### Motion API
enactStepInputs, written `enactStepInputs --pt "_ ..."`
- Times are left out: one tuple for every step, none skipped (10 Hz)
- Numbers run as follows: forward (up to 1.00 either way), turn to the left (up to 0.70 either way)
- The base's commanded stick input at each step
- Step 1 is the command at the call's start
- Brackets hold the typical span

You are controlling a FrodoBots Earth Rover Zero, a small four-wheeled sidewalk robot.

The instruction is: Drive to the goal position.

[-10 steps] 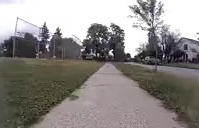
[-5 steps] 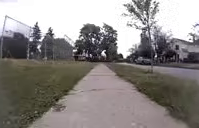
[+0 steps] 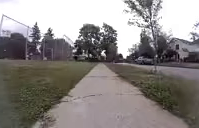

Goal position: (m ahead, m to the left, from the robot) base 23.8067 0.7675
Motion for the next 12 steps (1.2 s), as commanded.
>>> enactStepInputs --pt "0.7 0.0" --pt "0.7 0.0" --pt "0.7 0.0" --pt "0.7 0.0" --pt "0.7 0.0" --pt "0.7 0.0" --pt "0.7 0.0" --pt "0.7 0.0" --pt "0.7 0.0" --pt "0.7 0.0" --pt "0.7 0.0" --pt "0.7 0.0"
